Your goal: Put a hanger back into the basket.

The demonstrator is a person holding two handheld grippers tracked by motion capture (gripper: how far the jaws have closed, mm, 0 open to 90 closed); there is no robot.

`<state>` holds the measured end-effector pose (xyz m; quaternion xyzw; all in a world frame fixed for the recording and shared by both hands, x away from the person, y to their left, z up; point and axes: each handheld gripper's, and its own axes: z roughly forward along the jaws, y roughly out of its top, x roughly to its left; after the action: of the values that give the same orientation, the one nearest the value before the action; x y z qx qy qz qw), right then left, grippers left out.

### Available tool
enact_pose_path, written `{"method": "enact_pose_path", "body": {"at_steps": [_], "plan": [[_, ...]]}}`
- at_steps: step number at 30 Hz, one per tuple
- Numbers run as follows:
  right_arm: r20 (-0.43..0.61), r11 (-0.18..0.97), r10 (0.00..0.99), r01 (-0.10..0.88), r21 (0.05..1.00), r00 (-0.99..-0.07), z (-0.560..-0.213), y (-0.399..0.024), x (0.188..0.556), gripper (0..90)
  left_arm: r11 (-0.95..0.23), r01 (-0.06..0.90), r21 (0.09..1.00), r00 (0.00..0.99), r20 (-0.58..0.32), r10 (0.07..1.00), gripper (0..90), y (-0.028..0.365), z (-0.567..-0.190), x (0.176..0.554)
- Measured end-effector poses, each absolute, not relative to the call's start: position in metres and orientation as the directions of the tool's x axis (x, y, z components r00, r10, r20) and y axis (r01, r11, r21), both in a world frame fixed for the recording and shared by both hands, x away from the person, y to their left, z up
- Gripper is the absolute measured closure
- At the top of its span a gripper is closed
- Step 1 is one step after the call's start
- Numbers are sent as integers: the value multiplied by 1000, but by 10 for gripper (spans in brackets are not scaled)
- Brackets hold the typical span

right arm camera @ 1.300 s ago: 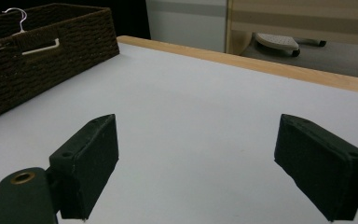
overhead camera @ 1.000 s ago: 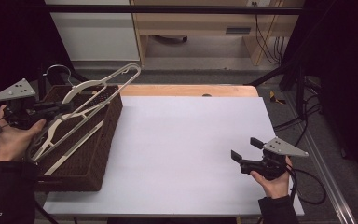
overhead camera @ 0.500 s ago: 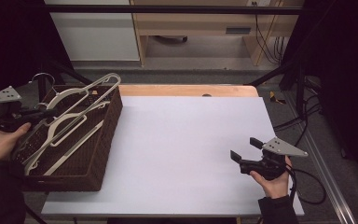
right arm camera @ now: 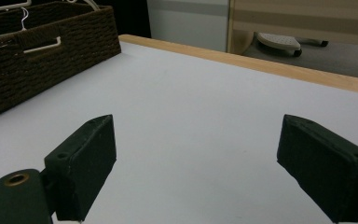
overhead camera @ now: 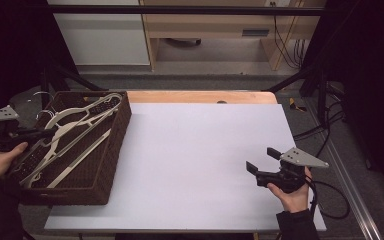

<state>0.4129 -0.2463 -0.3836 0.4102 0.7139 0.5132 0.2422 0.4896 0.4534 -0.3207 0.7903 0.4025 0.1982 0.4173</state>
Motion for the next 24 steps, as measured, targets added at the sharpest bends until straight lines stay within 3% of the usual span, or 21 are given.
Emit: {"method": "enact_pose_path", "body": {"at_steps": [15,19,22,24], "plan": [[76,138,833,339,931,-548,-384,-245,413,118,-268,621,736,515,-126,848,856,442,-373,506],[75,140,831,339,930,-551,-384,-244,413,118,-261,648,716,454,-87,887,842,440,-377,507],[75,140,831,338,931,-551,-384,-244,413,118,-216,677,704,385,-88,919,812,443,-379,506],[74,144,829,340,929,-554,-385,-244,414,118,-192,693,695,337,-77,938,722,447,-378,504]]}}
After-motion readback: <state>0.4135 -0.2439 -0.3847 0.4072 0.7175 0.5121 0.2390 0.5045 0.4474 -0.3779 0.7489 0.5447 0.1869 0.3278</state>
